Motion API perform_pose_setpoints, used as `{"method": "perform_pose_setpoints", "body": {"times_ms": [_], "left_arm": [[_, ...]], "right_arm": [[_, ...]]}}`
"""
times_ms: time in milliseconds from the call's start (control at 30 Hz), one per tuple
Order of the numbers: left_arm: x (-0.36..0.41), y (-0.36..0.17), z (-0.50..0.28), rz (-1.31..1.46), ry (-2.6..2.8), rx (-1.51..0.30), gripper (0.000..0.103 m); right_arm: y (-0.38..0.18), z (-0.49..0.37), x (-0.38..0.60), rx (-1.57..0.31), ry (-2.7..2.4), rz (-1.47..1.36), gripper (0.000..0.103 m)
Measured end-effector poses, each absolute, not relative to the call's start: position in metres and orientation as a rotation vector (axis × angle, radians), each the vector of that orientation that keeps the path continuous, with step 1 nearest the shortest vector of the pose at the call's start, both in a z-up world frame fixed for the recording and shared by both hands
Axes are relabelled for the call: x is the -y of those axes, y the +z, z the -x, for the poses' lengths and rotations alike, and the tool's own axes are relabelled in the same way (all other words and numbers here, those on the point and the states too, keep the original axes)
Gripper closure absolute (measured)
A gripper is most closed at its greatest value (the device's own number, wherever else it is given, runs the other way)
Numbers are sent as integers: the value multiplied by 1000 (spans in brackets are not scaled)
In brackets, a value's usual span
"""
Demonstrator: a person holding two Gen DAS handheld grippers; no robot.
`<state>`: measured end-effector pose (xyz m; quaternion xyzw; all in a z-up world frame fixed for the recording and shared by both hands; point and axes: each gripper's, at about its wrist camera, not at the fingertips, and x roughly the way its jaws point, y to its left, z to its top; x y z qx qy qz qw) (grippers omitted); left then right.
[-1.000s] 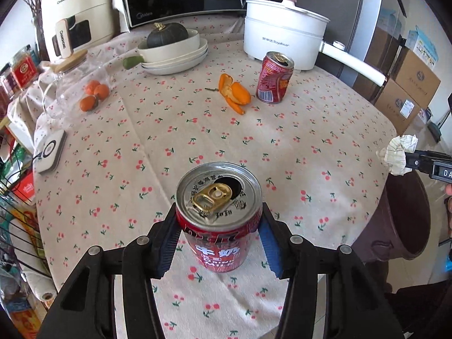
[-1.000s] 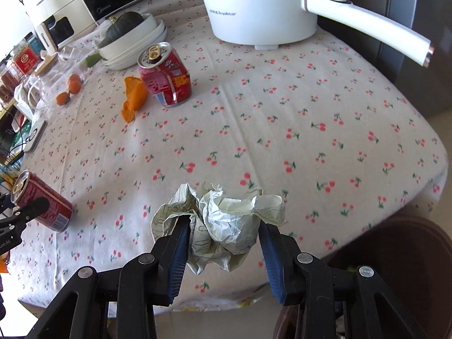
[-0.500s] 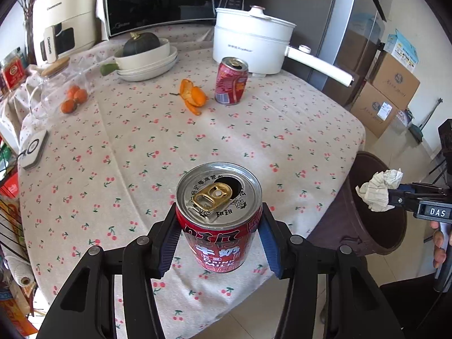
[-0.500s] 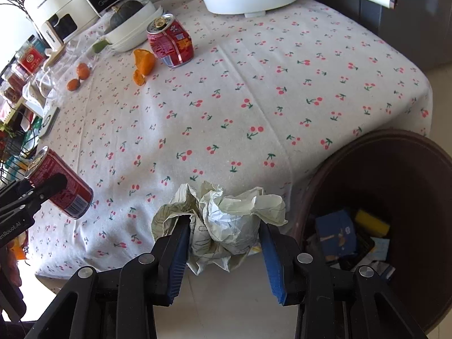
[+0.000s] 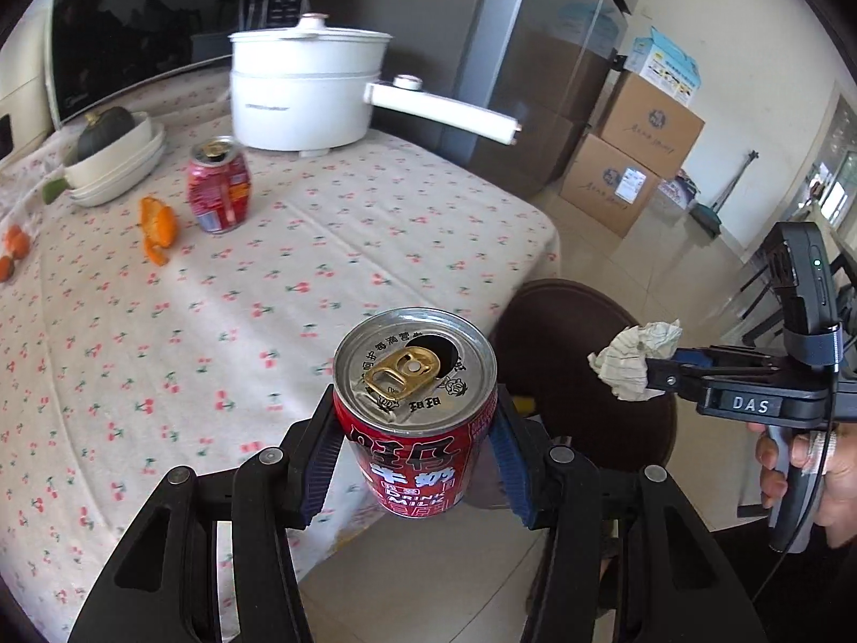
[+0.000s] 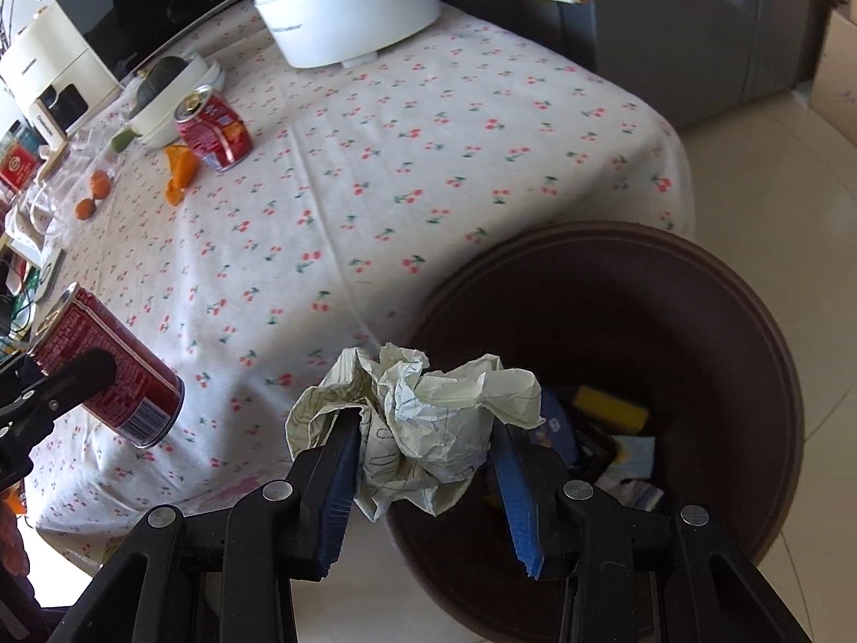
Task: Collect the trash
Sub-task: 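Carry the can and crumpled paper over the bin and release both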
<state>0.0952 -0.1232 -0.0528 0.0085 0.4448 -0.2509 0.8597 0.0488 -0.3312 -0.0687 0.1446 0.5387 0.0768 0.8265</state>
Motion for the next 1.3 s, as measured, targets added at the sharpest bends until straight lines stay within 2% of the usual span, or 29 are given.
{"method": "perform_pose_setpoints", "body": {"times_ms": [300,533,600,667,767,1167,1267,1300], "left_arm": [[227,-79,-88,-92,-711,-967,48],[256,-113,-94,-119,-755,-1049,47],[255,-120,-97,-117,-746,-1085,44],[251,-121,-97,-123,-718,-1090,30],[241,-117,-97,-136,-689,-1088,18],[160,-92,-91,-136,-519,-1041,4],[146,-85,-83,-164,-484,-1017,1],[143,-84,-81,-177,-471,-1009,1]], "right_arm": [[-88,-27,401,-1171,46,-347,60],[-103,-12,437,-1201,-10,-372,60],[-106,-12,443,-1209,-15,-386,59],[-107,-13,446,-1216,-19,-402,59],[-108,-15,445,-1221,-17,-411,59],[-110,-30,407,-1251,9,-345,58],[-110,-36,397,-1258,11,-332,56],[-109,-37,393,-1263,2,-330,53]]}}
